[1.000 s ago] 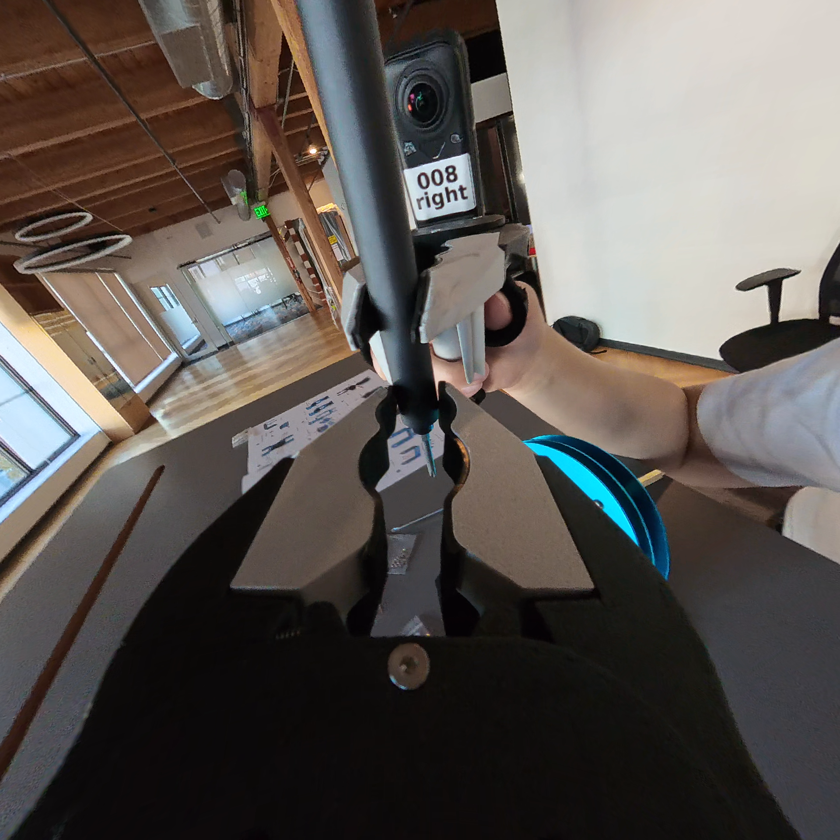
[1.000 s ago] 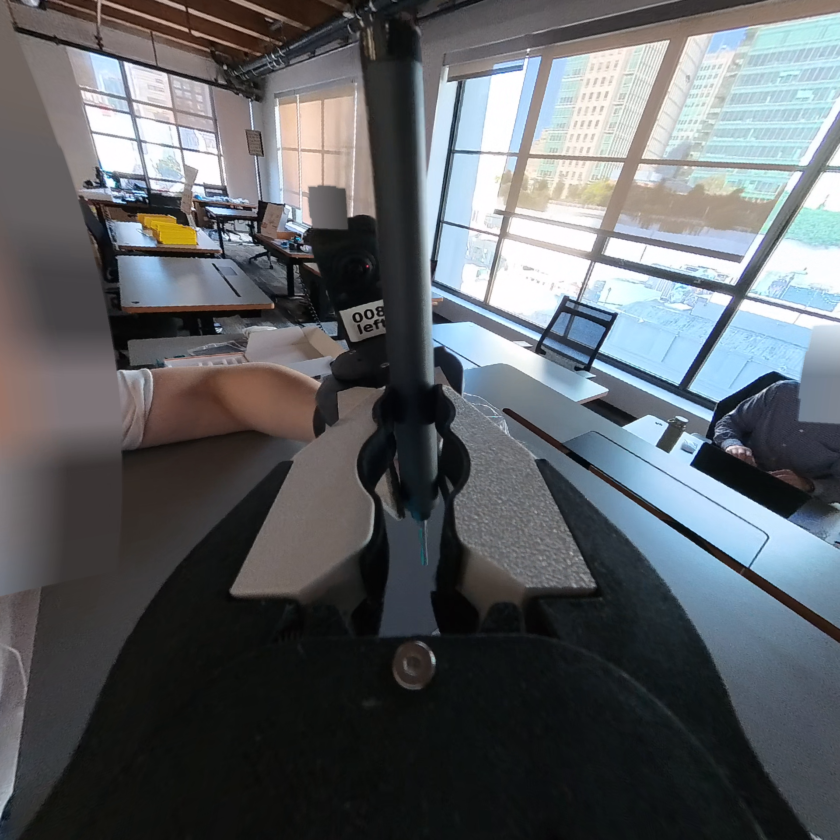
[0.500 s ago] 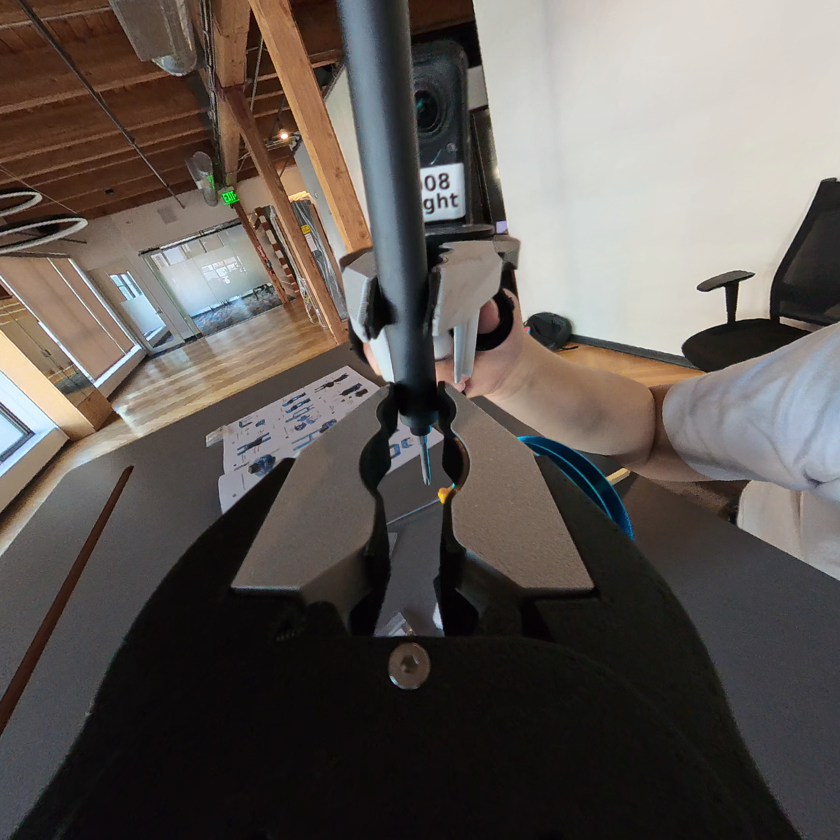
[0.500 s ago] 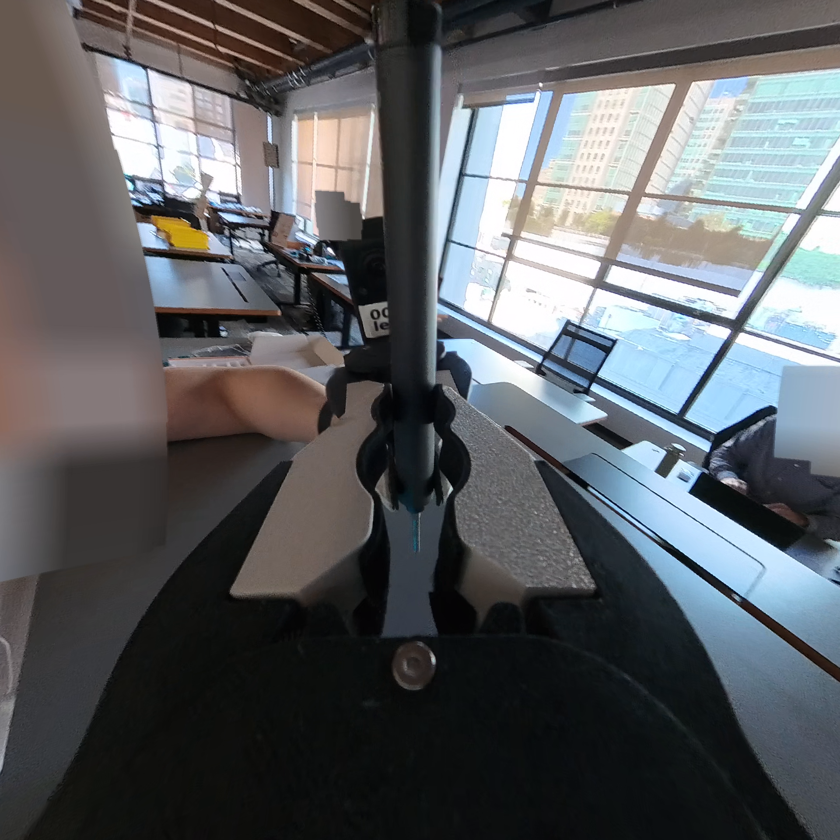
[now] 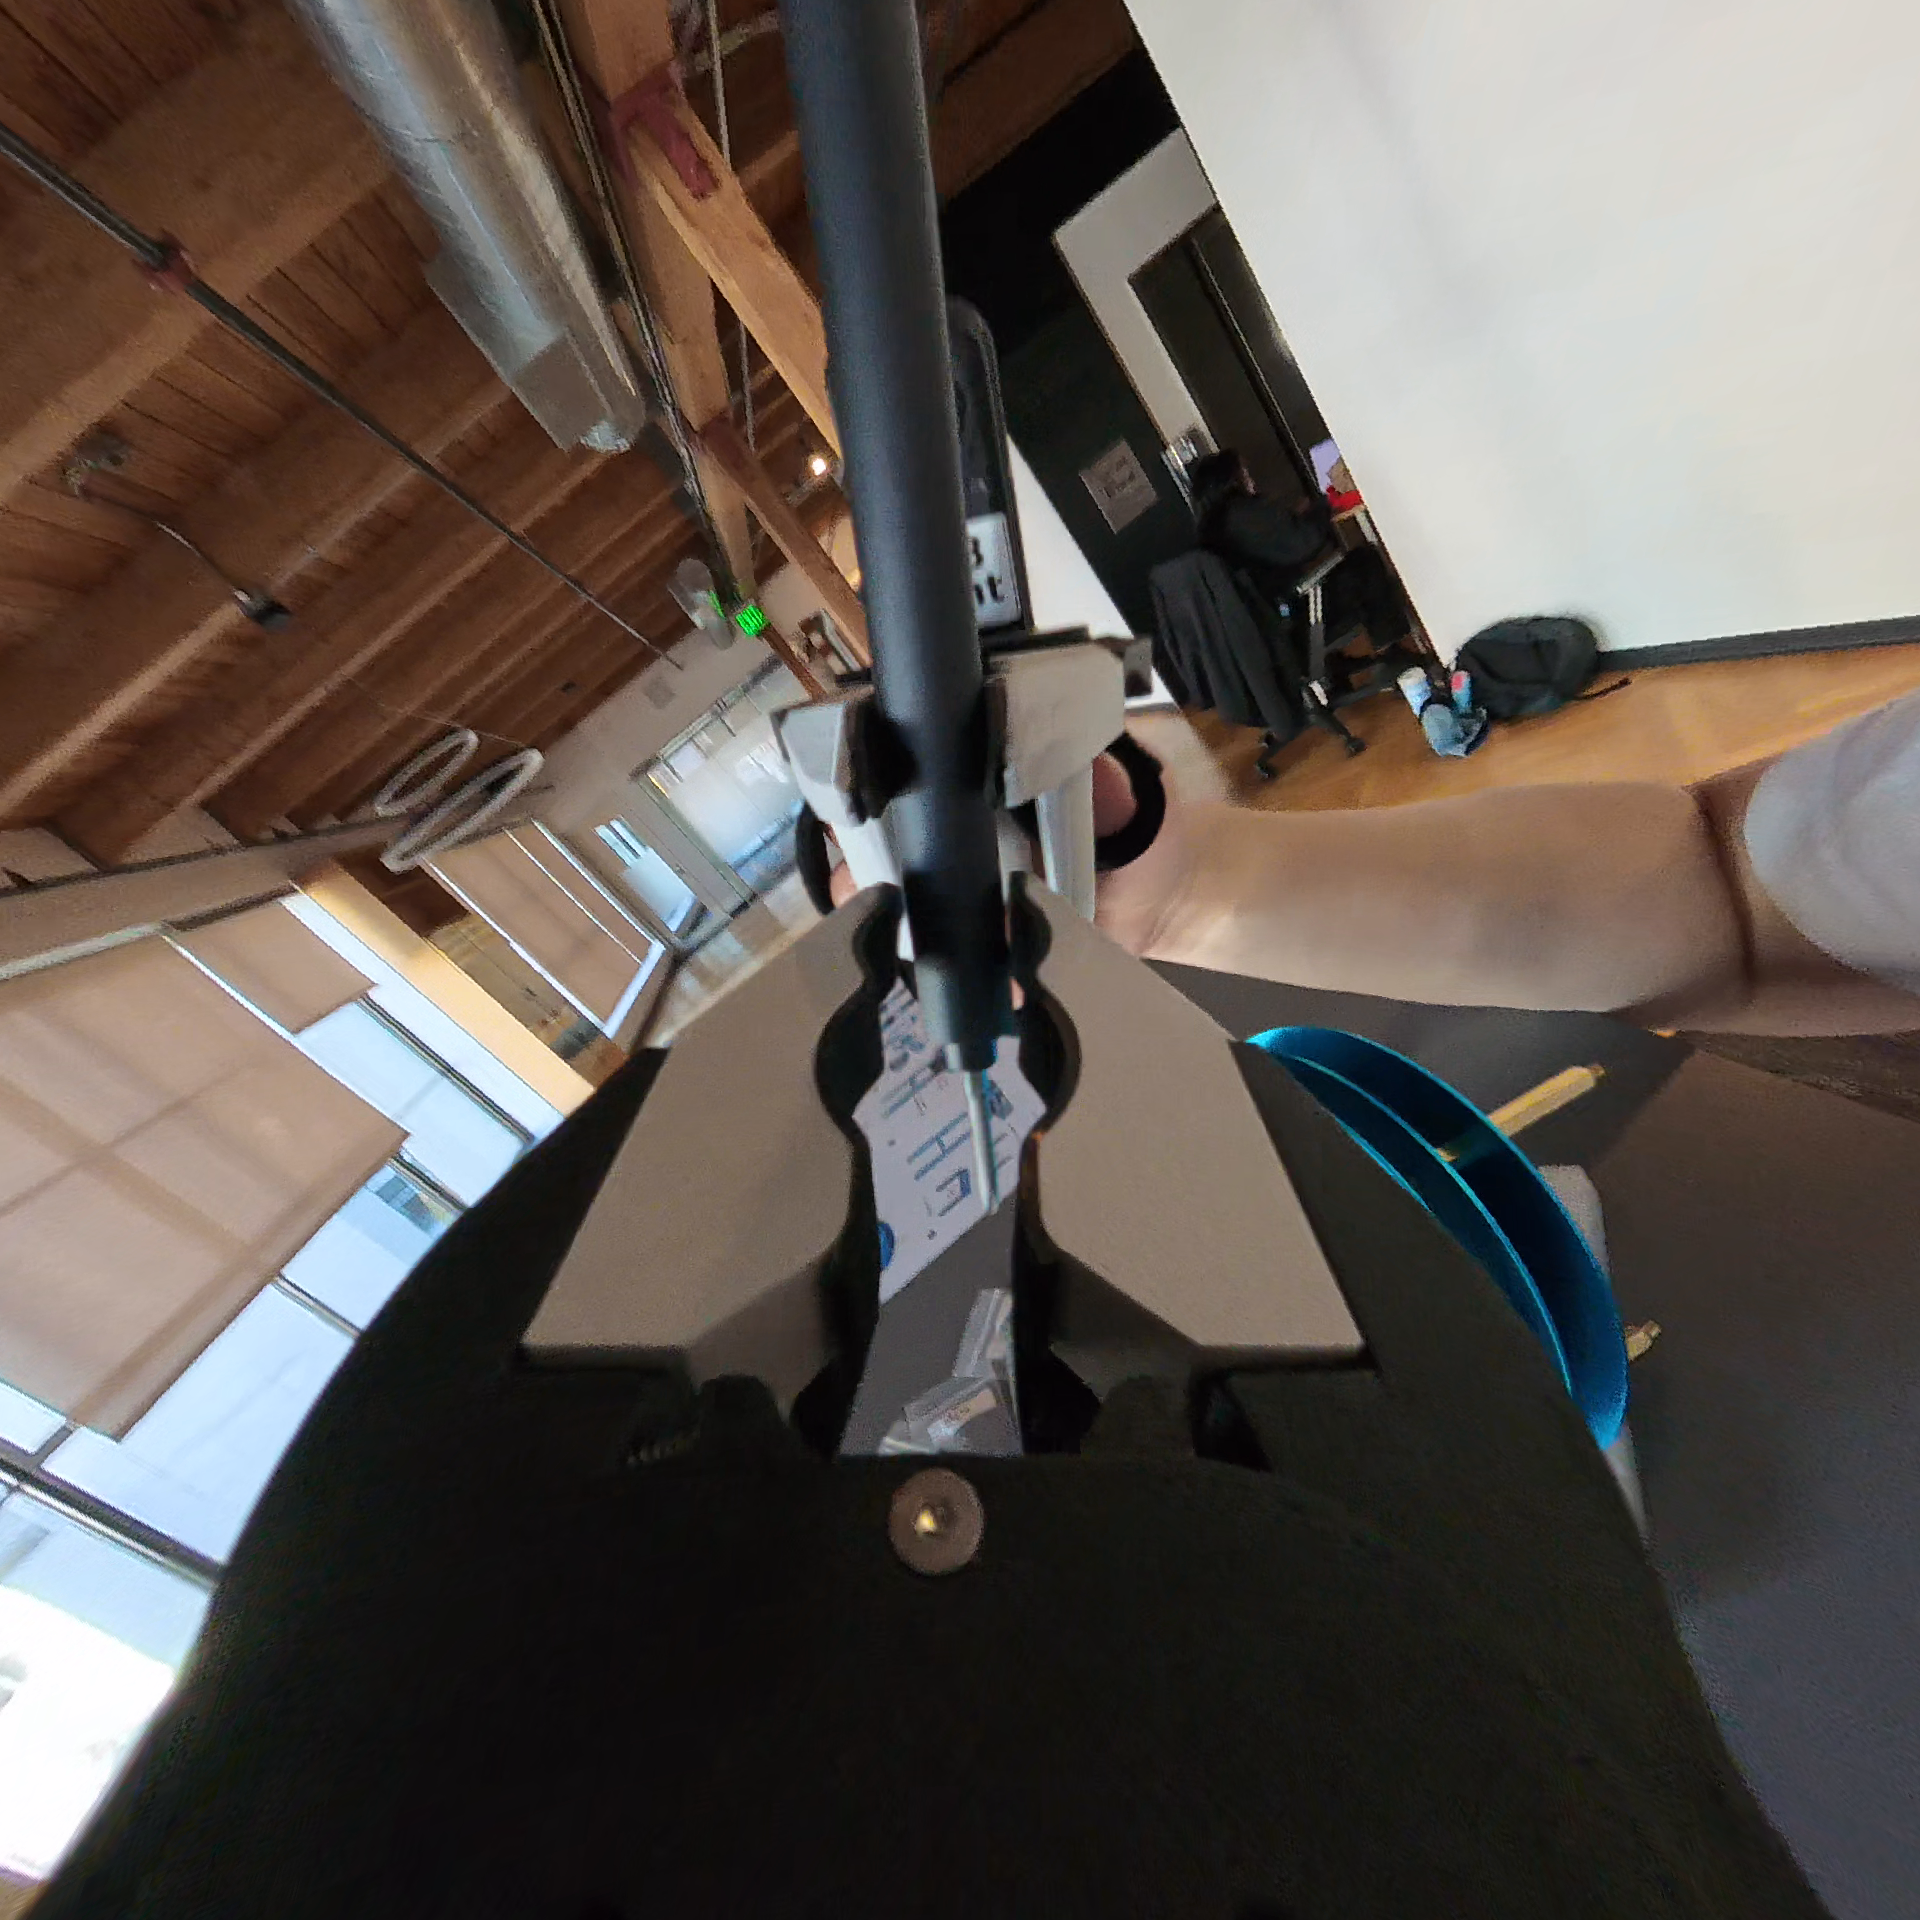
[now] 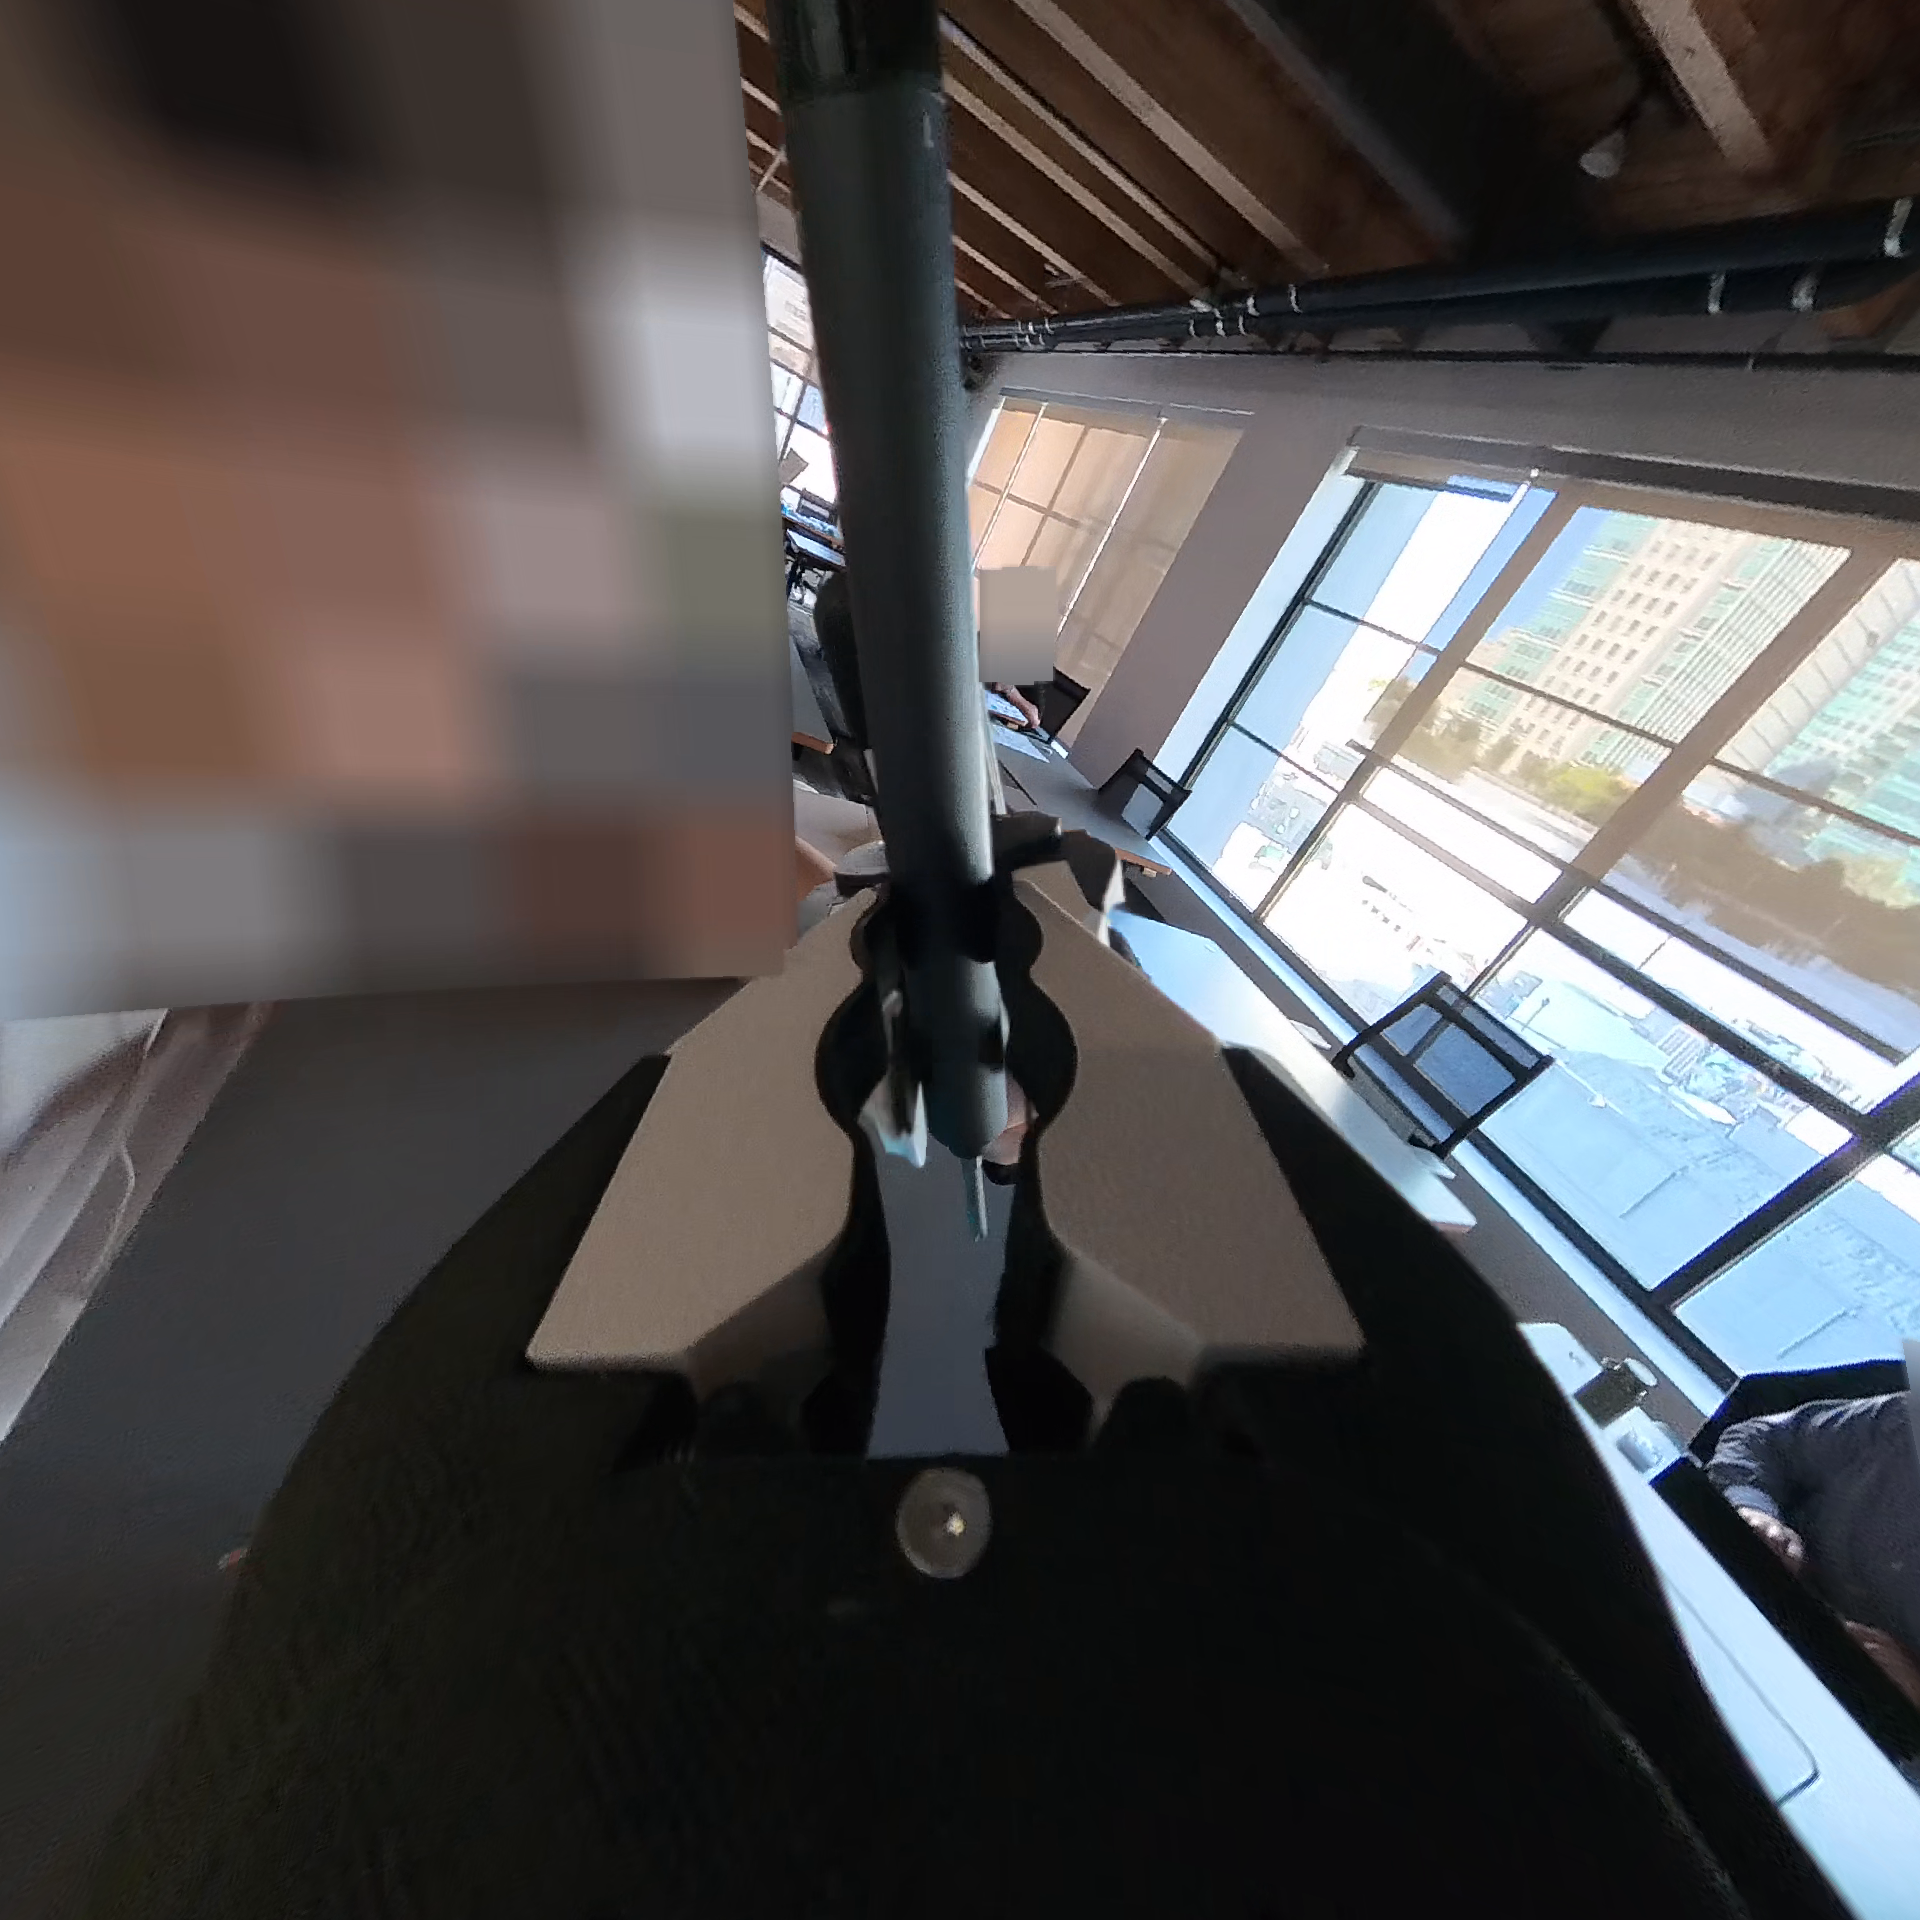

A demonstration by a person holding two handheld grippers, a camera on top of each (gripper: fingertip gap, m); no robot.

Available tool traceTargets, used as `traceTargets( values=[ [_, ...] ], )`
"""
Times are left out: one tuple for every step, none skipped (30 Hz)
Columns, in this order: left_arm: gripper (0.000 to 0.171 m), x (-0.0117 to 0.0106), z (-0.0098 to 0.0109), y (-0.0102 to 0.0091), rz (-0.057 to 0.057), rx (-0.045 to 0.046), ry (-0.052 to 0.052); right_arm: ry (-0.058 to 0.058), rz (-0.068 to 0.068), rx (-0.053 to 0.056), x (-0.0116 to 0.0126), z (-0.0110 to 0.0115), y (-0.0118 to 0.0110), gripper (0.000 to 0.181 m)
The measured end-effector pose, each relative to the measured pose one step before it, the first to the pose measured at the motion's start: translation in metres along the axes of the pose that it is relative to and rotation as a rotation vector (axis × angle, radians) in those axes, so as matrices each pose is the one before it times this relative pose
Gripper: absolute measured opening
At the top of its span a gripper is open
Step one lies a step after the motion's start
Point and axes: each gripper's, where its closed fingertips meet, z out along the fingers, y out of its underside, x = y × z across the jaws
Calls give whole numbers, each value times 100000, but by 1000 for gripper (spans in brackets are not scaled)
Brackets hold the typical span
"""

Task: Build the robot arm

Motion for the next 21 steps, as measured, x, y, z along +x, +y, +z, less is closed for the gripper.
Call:
traceTargets(
  values=[
    [16,84,-67,-251,2664,449,-754,-623,-2030,1516,-177,58,-218,15],
    [16,19,-12,-141,2976,-311,-1173,-357,-1802,969,-130,43,-166,15],
    [16,36,-33,-97,3837,-490,-1073,-590,-1707,676,-160,45,-99,15],
    [17,45,-32,-88,4264,-180,-1235,-673,-1928,737,-193,43,-109,15],
    [17,-24,-43,-51,3528,-275,-1652,99,-2153,738,-104,41,-101,15],
    [18,32,-32,-74,2164,-54,-1021,-355,-1778,629,-160,17,-84,15],
    [18,145,24,-55,794,60,45,-668,-1387,356,-186,21,-53,16],
    [17,157,93,72,-87,-610,478,-851,-1422,228,-201,27,-42,15],
    [19,55,125,240,-146,-1312,-62,-469,-2032,527,-183,20,-109,15],
    [21,-6,70,314,228,-1097,-305,-133,-2672,703,-191,40,-162,15],
    [22,117,9,259,504,-305,563,-499,-2634,425,-232,17,-176,15],
    [17,152,-48,157,245,117,825,260,-2214,-199,-113,17,-87,15],
    [15,70,-56,-42,354,727,-141,293,-1736,-1034,-50,19,81,15],
    [15,130,31,-27,946,294,-37,-679,-1171,-400,-167,-20,2,15],
    [15,130,51,-37,1167,29,35,-837,-772,-144,-175,-35,24,15],
    [16,93,-4,-93,841,343,-63,-598,-746,-479,-127,-51,113,15],
    [16,60,-14,-115,407,589,64,-197,-1289,-373,-88,-31,143,15],
    [16,36,-23,-36,158,203,167,68,-1516,-609,-67,-26,175,15],
    [15,24,-20,68,233,-455,208,106,-1080,-578,-34,-6,145,15],
    [16,67,-2,140,543,-1011,471,-204,-649,-603,-62,-12,107,15],
    [15,7,-18,119,1086,-891,62,-40,-464,-1092,-39,-4,149,15]
  ],
)
